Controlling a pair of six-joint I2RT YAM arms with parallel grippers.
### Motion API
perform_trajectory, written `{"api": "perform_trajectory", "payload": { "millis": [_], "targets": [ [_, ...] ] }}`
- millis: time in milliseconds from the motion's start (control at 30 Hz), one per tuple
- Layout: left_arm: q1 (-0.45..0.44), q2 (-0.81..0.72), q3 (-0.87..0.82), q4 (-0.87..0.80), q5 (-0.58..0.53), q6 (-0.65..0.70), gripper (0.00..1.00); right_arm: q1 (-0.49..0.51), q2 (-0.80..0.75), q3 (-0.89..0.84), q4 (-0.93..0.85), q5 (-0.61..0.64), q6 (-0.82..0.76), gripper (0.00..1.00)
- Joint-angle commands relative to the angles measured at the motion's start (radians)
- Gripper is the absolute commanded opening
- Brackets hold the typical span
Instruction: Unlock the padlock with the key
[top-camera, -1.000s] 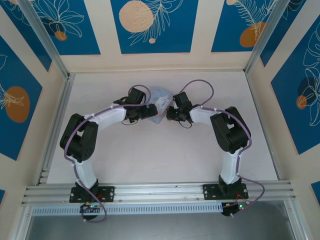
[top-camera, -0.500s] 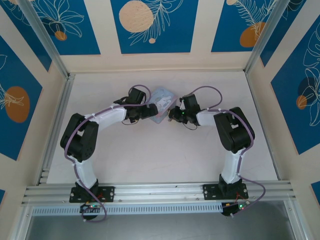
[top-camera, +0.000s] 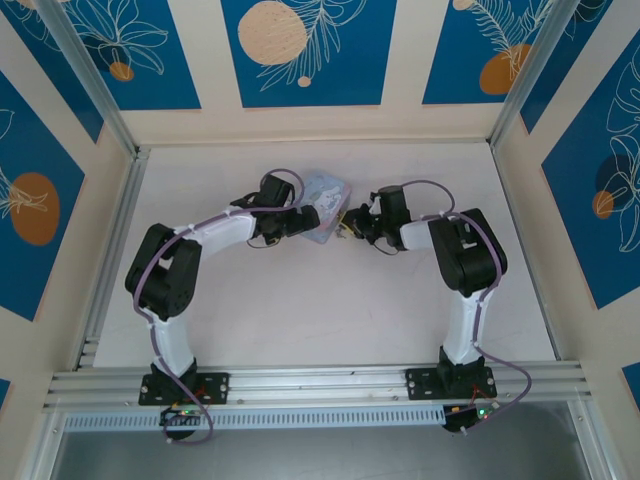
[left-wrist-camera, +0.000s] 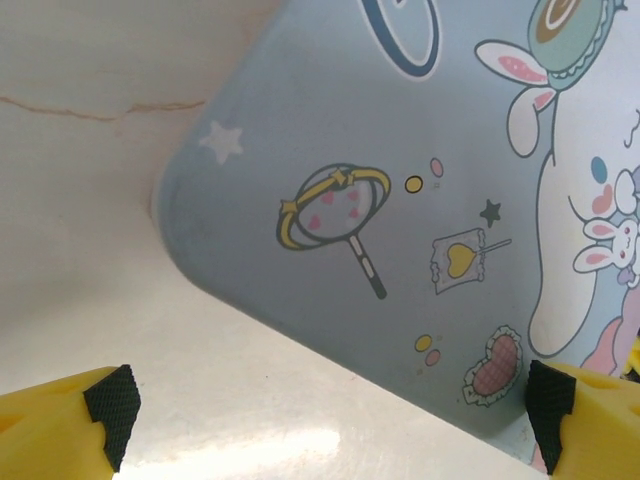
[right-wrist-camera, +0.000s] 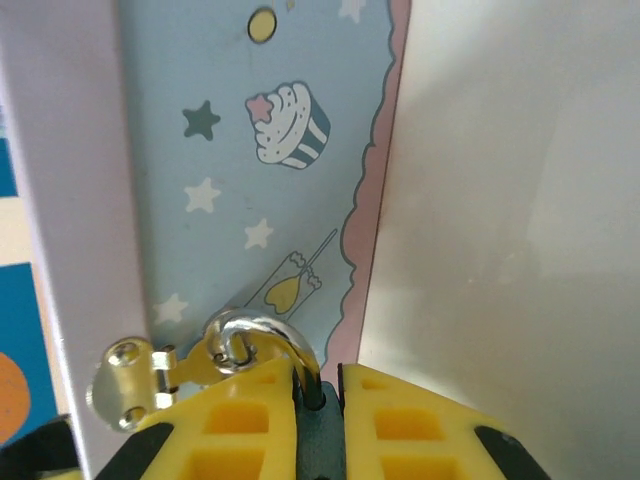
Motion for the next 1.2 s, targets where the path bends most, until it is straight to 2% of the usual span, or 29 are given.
{"api": "perform_trajectory", "payload": {
  "millis": [0,100,200,367,633,933,1067,1167],
  "targets": [
    [-0.003,0.06,-0.012,-0.135,-0.013,0.007,0.98,-0.066,0.029,0.116,-0.037,-0.023,0.003,0.0],
    [-0.003,0.063,-0.01,-0.136,-0.012,0.005,0.98,-0.075,0.048,0.209,-0.181,-0.056,-0.081,0.0],
    [-0.004,0.057,-0.016,-0.122,-0.006,-0.001,0.98,-0.078,0.028,0.208,-0.217,-0.044,-0.124,0.0],
    [-0.003,0.045,-0.014,-0.109,0.008,0.008,0.99,-0.094,-0.046,0.103,-0.206,0.005,-0.124,0.0],
    [-0.004,-0.03,-0.007,-0.083,0.054,0.024,1.0,-0.112,-0.217,-0.065,-0.395,0.145,-0.135,0.0],
    [-0.003,-0.17,-0.029,-0.108,0.073,0.03,1.0,-0.128,-0.356,-0.2,-0.505,0.194,-0.148,0.0],
    [-0.003,-0.261,-0.069,-0.114,0.067,0.022,1.0,-0.139,-0.403,-0.241,-0.54,0.213,-0.14,0.13],
    [-0.004,-0.337,-0.098,-0.123,0.057,0.021,1.0,-0.144,-0.456,-0.261,-0.606,0.255,-0.135,0.29]
  ]
}}
